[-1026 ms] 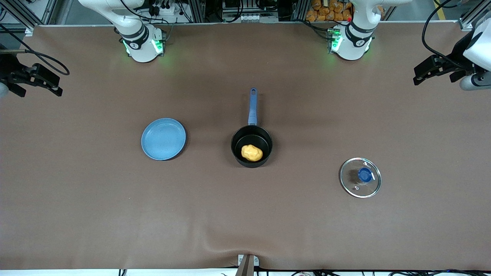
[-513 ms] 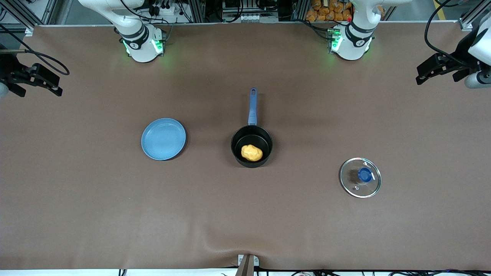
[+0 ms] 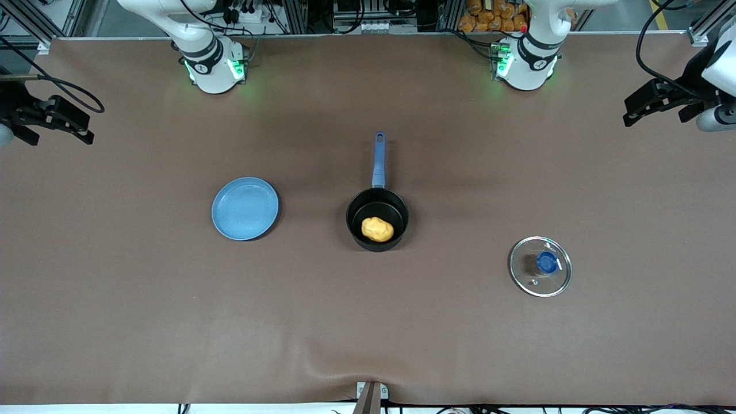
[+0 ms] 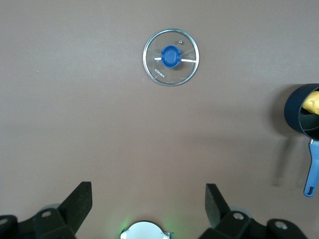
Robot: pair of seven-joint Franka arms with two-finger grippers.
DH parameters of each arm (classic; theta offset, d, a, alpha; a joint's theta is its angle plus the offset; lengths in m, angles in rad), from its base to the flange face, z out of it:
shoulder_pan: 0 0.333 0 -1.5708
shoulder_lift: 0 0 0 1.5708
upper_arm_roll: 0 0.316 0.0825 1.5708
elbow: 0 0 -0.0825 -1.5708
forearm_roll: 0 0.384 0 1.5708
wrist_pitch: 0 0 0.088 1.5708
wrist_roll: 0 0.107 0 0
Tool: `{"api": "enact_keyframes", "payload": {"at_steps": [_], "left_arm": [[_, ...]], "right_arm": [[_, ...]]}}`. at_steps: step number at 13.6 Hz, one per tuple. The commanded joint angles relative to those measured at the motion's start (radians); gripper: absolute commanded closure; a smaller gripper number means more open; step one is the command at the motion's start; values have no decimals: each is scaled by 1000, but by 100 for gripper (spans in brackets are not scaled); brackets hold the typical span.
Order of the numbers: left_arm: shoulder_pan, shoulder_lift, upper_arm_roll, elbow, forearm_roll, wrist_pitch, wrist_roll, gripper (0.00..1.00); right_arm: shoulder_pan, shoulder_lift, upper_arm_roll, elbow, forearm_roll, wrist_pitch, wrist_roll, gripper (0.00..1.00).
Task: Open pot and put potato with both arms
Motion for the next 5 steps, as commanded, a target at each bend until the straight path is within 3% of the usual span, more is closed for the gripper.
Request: {"api": "enact_keyframes", "payload": {"at_steps": [1,5], "left_arm": [[7,-3,-3,15,11,-4,11,0],[7,-3,-4,14,6,-10,10,0]], "right_arm": [[-6,16,4,28,-9,-21,-9,0],[-7,16,6,28,-7,-23,-13,0]]}}
